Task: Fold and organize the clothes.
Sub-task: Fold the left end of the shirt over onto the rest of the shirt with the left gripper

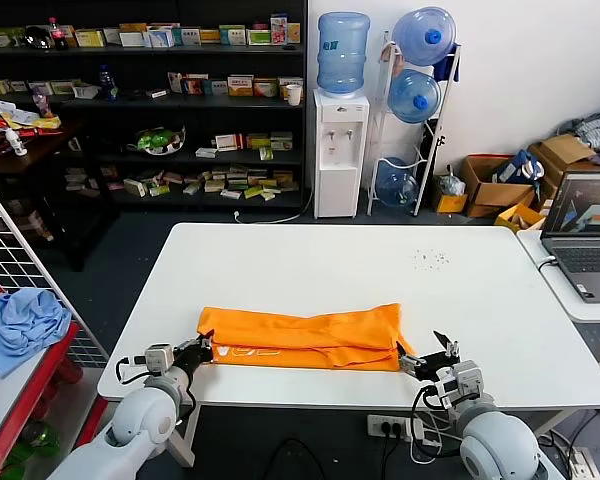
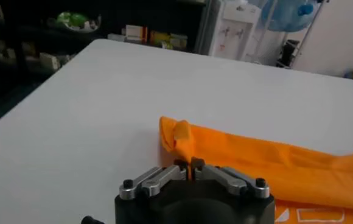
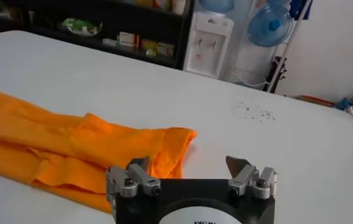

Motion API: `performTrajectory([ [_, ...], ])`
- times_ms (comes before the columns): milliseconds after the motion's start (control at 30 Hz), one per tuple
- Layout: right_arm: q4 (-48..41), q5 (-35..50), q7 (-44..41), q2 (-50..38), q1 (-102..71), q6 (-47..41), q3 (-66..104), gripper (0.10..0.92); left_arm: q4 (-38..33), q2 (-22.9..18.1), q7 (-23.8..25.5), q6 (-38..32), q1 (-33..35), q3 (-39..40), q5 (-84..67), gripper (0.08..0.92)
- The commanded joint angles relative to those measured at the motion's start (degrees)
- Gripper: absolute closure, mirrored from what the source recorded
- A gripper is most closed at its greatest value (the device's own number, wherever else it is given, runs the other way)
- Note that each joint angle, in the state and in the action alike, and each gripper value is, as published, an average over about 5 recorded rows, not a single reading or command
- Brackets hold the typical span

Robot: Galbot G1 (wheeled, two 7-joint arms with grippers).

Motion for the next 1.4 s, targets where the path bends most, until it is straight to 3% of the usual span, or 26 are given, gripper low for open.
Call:
performTrajectory([
  [33,1.09,-2.15,0.13,0.69,-0.46,3.82,0.20,0.203,6.56,14.18,0.84,0.54,-1.96,-7.15,0.35,0.873],
  [167,0.42,-3.16,0.03,1.16,-0.08,4.84,0.00,0.203,7.81,16.32,1.36,-0.14,-3.47,-7.85,1.90,0.873],
  [300,-0.60,-4.45,0.07,1.88,0.24,5.87,-0.32,0.203,4.46,15.60,0.59,-0.19,-3.53,-6.78,2.27,0.873],
  [567,-2.46,-7.71,0.45,2.97,-0.09,8.11,-0.01,0.203,-10.56,7.65,-2.69,1.20,-0.84,-1.71,0.64,0.873],
  [733,-4.34,-8.80,0.62,3.72,0.15,8.75,0.34,0.203,-14.13,1.69,-4.32,1.33,-1.18,1.99,-0.19,0.873],
  [1000,-5.94,-8.64,0.39,4.19,0.30,8.60,1.22,0.203,-14.79,-6.24,-6.33,1.79,-4.65,8.92,0.17,0.873],
  [1400,-6.84,-8.16,-0.14,4.34,0.94,8.45,0.78,0.203,-8.81,-15.09,-5.96,0.55,-5.71,13.35,4.43,0.873],
])
